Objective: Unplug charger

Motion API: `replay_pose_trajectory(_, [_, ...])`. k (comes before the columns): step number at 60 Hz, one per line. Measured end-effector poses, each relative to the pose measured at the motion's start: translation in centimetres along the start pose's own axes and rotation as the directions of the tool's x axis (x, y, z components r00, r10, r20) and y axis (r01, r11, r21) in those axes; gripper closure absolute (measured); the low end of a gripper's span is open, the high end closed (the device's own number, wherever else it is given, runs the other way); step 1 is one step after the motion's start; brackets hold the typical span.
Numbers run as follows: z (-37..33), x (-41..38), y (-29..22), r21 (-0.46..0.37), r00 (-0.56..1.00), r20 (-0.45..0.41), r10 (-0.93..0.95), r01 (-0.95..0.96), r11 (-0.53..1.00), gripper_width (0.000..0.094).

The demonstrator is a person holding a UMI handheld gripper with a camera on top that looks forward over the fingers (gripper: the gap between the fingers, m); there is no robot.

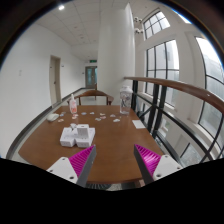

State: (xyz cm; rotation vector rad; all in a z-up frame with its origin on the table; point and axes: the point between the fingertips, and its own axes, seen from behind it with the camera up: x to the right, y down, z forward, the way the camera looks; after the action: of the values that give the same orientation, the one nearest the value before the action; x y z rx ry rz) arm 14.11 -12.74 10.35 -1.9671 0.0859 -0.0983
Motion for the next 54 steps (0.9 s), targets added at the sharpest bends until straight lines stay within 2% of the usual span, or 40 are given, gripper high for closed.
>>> replay_pose_trajectory(20, [8.8, -11.3, -1.3, -0.003, 0.986, 0.164, -0.016, 0.017, 1.000, 0.0146])
replay_pose_trajectory(31, [15.8, -13.8, -1.0, -0.008, 0.990, 0.133, -0.056, 0.058, 0.998, 0.0181])
replay_pose_trajectory(32, [16.3, -13.8, -1.0, -0.010, 0.990, 0.126, -0.056, 0.057, 0.998, 0.0160])
replay_pose_trajectory(36, [17.8, -13.2, -0.7, -0.019, 0.993, 0.105, -0.051, 0.053, 0.998, 0.0298])
replay_pose_trajectory(38, [18.4, -12.8, -0.5, -0.021, 0.995, 0.091, -0.051, 0.053, 0.998, 0.0444])
replay_pose_trajectory(39, [18.5, -13.1, -0.6, -0.014, 0.993, 0.104, -0.048, 0.050, 0.999, 0.0556])
replay_pose_trajectory(48, [18.3, -13.4, -0.6, -0.002, 0.990, 0.130, -0.046, 0.047, 0.999, 0.0707])
replay_pose_trajectory(54, [19.0, -13.5, -0.9, 0.006, 0.988, 0.141, -0.055, 0.055, 0.998, 0.0745])
